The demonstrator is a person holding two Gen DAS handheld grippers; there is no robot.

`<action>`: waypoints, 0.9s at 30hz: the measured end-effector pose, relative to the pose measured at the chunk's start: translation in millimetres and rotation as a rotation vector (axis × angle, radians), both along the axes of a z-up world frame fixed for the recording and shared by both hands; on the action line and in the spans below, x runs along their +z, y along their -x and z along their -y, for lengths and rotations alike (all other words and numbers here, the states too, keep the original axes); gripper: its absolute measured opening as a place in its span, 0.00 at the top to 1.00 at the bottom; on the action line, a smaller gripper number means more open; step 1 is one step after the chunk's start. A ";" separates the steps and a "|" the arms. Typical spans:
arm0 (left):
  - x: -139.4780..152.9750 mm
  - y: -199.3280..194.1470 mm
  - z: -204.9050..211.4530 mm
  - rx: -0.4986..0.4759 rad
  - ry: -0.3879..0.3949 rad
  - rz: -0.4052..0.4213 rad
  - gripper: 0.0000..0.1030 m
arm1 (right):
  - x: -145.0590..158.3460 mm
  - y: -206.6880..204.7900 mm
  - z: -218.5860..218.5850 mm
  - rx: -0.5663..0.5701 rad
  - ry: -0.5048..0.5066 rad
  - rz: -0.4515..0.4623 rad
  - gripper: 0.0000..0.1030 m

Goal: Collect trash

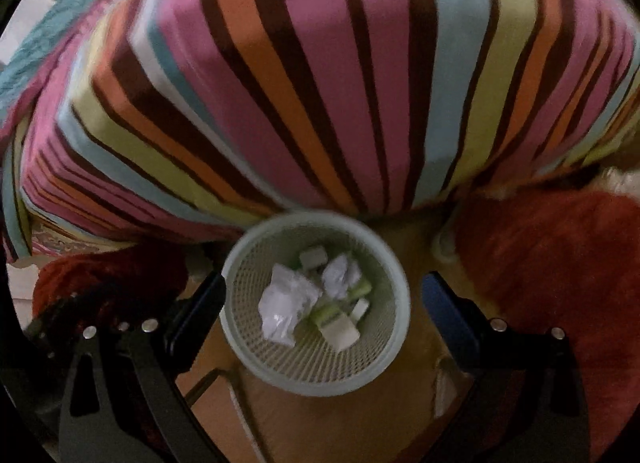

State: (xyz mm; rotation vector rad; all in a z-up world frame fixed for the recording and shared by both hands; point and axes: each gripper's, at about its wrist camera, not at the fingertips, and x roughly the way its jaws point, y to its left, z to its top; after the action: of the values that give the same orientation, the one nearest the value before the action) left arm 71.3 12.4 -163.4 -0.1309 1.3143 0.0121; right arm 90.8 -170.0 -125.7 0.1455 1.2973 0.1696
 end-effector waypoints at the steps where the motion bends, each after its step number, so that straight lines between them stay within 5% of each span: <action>1: 6.5 -0.2 -0.7 0.002 -0.005 0.022 0.18 | 9.4 0.3 1.1 0.002 0.010 0.037 0.09; 17: 106.5 4.9 -7.6 0.033 -0.080 0.313 0.18 | 97.3 14.5 4.2 0.007 0.096 0.384 0.09; 27: 179.0 16.7 -5.8 0.050 -0.078 0.483 0.18 | 157.2 28.5 12.3 -0.034 0.047 0.522 0.09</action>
State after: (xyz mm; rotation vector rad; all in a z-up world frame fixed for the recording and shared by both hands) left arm 54.6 18.1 15.6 -0.0928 0.8267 0.0699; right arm 62.4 -182.3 31.5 0.0751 0.7781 0.1360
